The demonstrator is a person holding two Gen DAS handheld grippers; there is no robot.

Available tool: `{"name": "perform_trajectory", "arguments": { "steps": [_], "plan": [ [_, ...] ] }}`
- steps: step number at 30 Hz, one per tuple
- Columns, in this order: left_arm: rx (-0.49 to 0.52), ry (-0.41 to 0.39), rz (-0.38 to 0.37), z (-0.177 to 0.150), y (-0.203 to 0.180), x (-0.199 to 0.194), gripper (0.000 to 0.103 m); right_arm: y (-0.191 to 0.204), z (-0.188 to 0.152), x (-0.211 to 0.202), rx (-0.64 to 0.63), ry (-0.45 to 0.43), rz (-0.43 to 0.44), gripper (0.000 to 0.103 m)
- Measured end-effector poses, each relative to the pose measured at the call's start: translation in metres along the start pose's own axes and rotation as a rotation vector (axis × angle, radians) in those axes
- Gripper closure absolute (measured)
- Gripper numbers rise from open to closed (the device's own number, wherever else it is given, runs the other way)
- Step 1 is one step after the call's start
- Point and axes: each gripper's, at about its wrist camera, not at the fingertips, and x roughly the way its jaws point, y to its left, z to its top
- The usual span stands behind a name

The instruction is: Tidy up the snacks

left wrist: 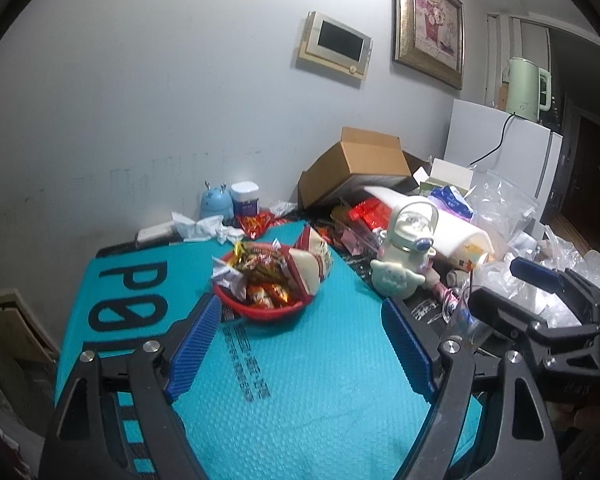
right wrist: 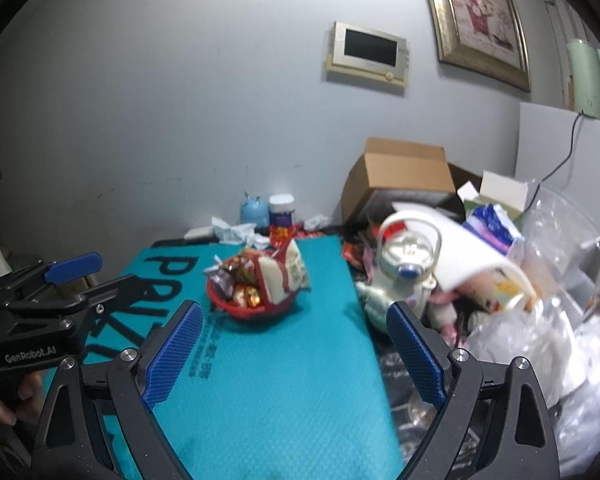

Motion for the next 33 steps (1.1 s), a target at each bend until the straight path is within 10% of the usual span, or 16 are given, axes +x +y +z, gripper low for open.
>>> {"name": "perform_trajectory", "arguments": {
  "steps": [33],
  "plan": [
    [-0.03,0.079,0.022,-0.024,-0.003,0.015,0.021,-0.003,-0.021,0.01,-0.004,0.052,0.009,0.009]
  ]
}}
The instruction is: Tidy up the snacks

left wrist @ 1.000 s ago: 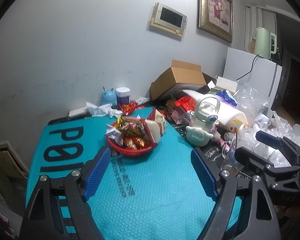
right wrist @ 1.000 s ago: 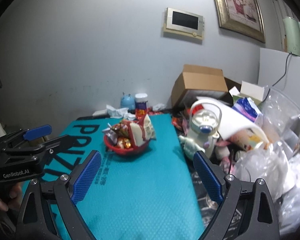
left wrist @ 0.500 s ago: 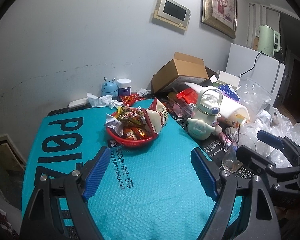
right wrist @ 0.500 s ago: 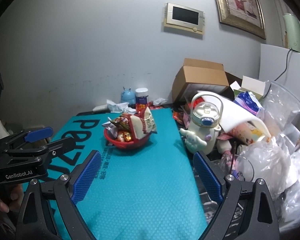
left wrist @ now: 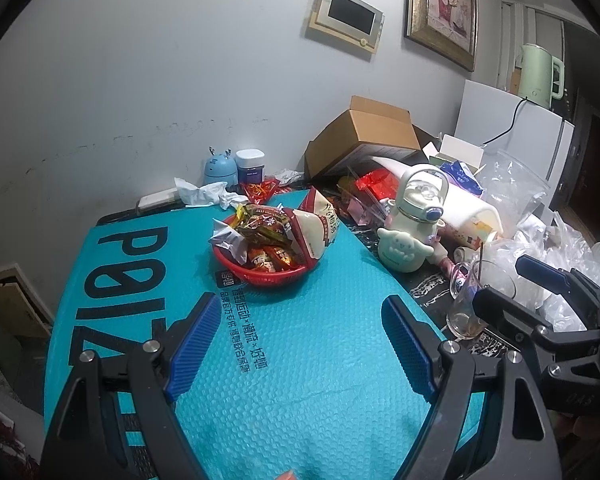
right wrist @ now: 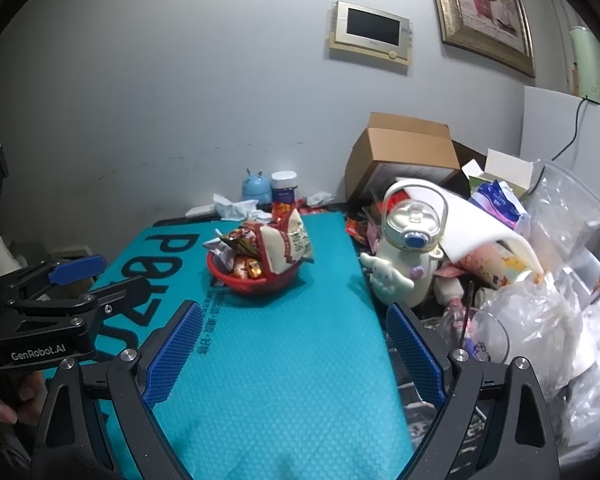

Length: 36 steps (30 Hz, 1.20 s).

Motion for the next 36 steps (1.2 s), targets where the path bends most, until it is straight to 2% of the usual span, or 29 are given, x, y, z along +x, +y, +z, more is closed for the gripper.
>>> {"name": "perform_trajectory", "arguments": {
  "steps": [36],
  "plan": [
    [0.036,0.024,-0.014,-0.0002,-0.0066,0.0047,0.021,-0.0085,-0.0029,0.0012,0.018,0.011,-0.025,0.009]
  ]
}}
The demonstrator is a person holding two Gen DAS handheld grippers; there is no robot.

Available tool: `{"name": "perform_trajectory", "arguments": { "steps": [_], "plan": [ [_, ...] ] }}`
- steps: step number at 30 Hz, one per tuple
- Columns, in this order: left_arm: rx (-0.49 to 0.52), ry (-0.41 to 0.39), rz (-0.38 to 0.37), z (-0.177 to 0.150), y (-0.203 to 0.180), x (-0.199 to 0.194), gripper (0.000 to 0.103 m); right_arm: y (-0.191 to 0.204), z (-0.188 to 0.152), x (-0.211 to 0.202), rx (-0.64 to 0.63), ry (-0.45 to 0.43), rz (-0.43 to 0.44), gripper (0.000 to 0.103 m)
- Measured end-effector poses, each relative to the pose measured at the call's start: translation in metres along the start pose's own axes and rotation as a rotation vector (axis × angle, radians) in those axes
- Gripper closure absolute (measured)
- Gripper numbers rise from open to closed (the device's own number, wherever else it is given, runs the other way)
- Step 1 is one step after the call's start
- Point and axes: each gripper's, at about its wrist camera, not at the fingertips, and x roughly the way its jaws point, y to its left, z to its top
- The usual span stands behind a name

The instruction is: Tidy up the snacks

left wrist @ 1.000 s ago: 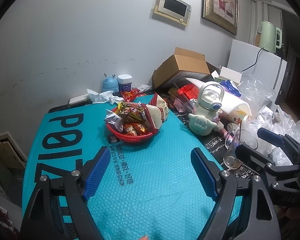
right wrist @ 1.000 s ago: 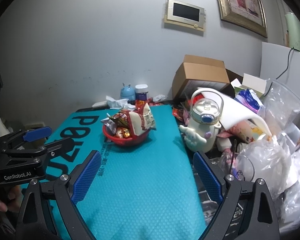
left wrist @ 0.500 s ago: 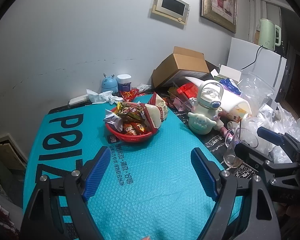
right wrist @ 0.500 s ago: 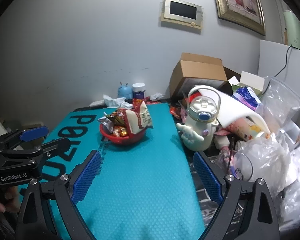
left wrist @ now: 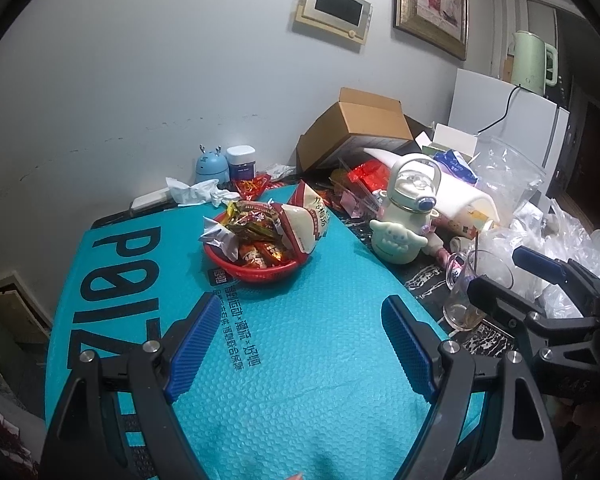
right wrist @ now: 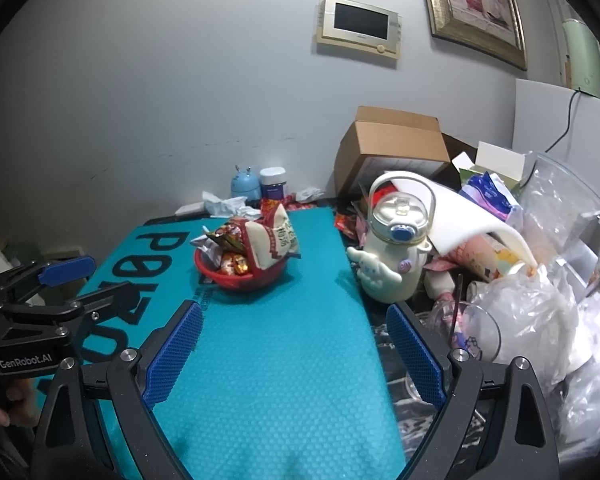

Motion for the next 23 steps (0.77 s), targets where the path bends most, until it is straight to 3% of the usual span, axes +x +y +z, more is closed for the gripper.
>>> {"name": "perform_trajectory", "arguments": {
  "steps": [23],
  "plan": [
    [0.016,0.007,0.012,-0.0039,-0.0044,0.0065,0.021,-0.0059,-0.004,0.007,0.024,0.021,-0.035,0.009]
  ]
}}
